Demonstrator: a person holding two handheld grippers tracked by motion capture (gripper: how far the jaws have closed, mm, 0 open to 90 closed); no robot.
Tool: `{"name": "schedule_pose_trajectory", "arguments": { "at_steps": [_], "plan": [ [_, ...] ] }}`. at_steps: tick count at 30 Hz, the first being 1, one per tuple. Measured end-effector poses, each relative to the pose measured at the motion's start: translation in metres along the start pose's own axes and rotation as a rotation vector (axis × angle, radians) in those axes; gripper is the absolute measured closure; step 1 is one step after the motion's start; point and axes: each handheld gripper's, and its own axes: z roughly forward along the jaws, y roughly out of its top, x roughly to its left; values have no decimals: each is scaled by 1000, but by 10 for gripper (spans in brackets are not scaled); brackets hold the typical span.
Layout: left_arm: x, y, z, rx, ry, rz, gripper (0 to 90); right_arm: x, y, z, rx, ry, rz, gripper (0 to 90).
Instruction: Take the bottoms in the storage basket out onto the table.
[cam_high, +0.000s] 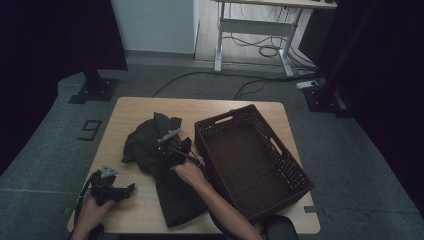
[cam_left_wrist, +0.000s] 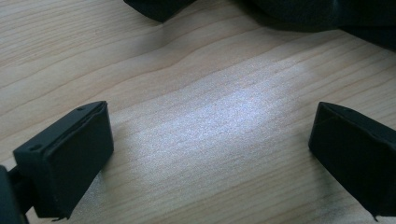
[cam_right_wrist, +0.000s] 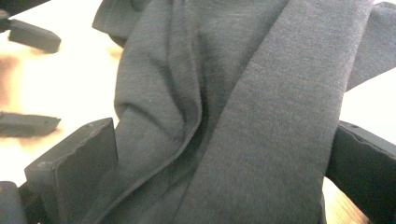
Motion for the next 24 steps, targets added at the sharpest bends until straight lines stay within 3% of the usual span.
{"name": "schedule_pose_trajectory", "arguments": {
  "at_steps": [9,13,24],
  "plan": [
    [0,0,0,-1,1,0,0,-1,4,-16,0,20,-59,0],
    [0,0,0,-1,0,0,0,-4,6,-25,2,32,-22,0],
    [0,0,0,-2,1,0,0,-8,7,-48,-47,52,-23,0]
  ]
}}
